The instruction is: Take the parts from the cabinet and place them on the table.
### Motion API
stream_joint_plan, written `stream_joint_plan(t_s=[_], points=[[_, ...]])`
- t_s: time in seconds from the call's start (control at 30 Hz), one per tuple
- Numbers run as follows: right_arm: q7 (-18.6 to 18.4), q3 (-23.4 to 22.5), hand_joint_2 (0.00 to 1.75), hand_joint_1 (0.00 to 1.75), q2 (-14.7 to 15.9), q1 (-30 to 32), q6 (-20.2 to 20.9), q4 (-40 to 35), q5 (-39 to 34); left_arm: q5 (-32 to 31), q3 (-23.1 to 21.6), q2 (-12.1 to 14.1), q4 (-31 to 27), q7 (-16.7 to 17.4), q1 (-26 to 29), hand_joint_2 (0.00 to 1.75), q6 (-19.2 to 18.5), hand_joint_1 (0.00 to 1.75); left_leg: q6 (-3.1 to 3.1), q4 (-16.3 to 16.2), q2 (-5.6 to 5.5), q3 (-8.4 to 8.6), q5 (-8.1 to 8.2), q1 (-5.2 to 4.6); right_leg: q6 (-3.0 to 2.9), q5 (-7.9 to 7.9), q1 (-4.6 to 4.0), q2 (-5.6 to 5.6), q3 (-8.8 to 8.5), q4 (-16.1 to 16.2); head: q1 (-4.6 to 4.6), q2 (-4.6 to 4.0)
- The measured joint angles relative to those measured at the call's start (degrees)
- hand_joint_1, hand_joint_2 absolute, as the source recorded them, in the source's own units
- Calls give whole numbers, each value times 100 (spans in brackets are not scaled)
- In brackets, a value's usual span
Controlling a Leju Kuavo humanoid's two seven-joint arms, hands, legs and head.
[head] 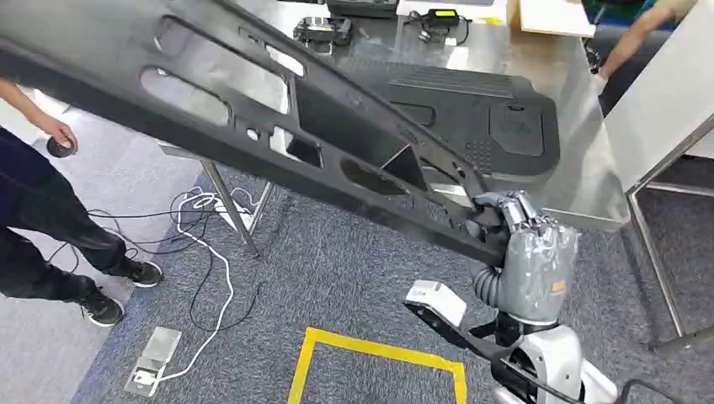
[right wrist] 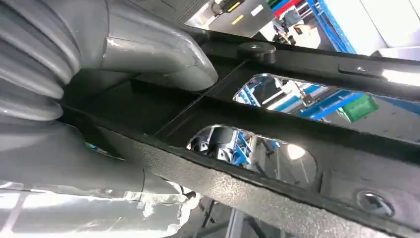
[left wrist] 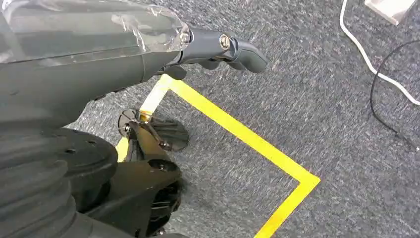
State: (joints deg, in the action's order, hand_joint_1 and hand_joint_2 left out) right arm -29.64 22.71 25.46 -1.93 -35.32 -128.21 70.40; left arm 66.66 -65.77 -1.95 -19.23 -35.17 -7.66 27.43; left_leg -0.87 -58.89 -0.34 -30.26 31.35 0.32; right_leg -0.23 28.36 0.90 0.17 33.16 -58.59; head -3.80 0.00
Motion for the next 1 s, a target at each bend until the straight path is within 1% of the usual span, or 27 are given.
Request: stream_joint_plan(t_s=[0.03,0.07,0.1,0.13,0.17,0.2,0.23,0.27,0.3,0.33,0.37,0.4,0.43,0.47,0.57,0.67,0.8,1.0], points=[[4,0,175,175,0,-14,-7,0,-4,2,0,0,0,0,-2,175,0,0,-23,-245,9,-103,143,-15,-39,20,3,-8,-23,11,40,0],[7,0,175,175,0,-21,-11,0,-13,4,0,0,0,2,-1,175,0,0,-42,-699,12,-331,367,-3,-66,32,-1,-22,-37,9,74,0],[11,0,175,175,-2,-21,-18,0,-18,9,0,0,0,2,8,175,0,0,-56,-1164,12,-578,555,4,-86,46,-10,-30,-48,7,77,0],[11,0,175,175,-2,-22,-28,2,-20,17,0,0,0,2,20,175,0,0,-66,-1582,12,-826,672,6,-96,62,-18,-33,-57,4,79,0],[11,2,175,175,-2,-21,-35,2,-22,22,0,0,0,2,30,175,2,0,-66,-1762,12,-966,649,5,-100,75,-22,-31,-68,1,79,0],[11,2,175,175,-2,-20,-44,4,-26,22,0,0,0,4,37,175,4,0,-53,-1651,12,-963,475,4,-94,95,-23,-26,-95,-1,81,0],[11,0,175,175,-2,-21,-59,2,-31,22,0,0,0,11,36,175,7,0,-32,-1285,11,-830,191,2,-87,121,-25,-18,-132,-6,83,0],[11,2,175,175,-2,-20,-77,4,-46,24,0,0,0,11,35,175,11,0,2,-715,11,-600,-163,-2,-70,155,-27,-15,-182,-9,88,0],[11,0,175,175,-2,-20,-103,2,-63,24,0,0,0,11,35,175,17,0,40,-243,7,-413,-410,-12,-53,188,-29,-15,-223,-10,94,0],[11,0,175,175,-2,-25,-136,4,-85,33,0,4,0,15,36,175,20,0,69,-135,1,-353,-326,-51,-30,207,-50,-20,-225,-10,92,0],[11,0,175,175,-2,-30,-160,7,-116,42,0,4,0,17,35,175,31,0,86,-13,7,-349,-345,-56,-12,214,-49,-6,-201,-34,107,0],[9,0,175,175,-2,-31,-179,7,-133,42,0,2,0,20,37,175,37,0,58,15,6,-358,-371,-27,-29,240,-71,-6,-188,-64,92,0],[9,0,175,175,-2,-28,-186,7,-144,53,0,4,0,31,47,175,61,0,43,3,9,-357,-352,-40,-46,241,-59,-3,-198,-35,87,0],[9,0,175,175,-2,-31,-192,11,-153,52,0,4,0,31,48,175,85,0,47,1,5,-358,-350,-46,-39,241,-57,-14,-206,-26,85,0],[11,0,175,175,-2,-34,-199,20,-197,52,0,4,0,37,45,175,116,0,82,0,3,-354,-330,-49,-23,234,-55,-17,-232,17,81,0],[11,0,175,175,-2,-35,-208,24,-205,57,0,4,0,42,38,175,149,0,103,-1,5,-346,-317,-51,-6,231,-55,-16,-249,43,81,0],[22,0,175,175,0,-42,-214,39,-225,74,0,4,0,72,39,175,238,0,109,-4,5,-344,-314,-56,16,228,-53,-17,-251,50,83,0],[22,0,175,175,0,-41,-225,48,-232,59,0,4,0,72,40,175,240,0,111,1,5,-332,-315,-54,17,227,-55,-17,-253,50,85,0]])
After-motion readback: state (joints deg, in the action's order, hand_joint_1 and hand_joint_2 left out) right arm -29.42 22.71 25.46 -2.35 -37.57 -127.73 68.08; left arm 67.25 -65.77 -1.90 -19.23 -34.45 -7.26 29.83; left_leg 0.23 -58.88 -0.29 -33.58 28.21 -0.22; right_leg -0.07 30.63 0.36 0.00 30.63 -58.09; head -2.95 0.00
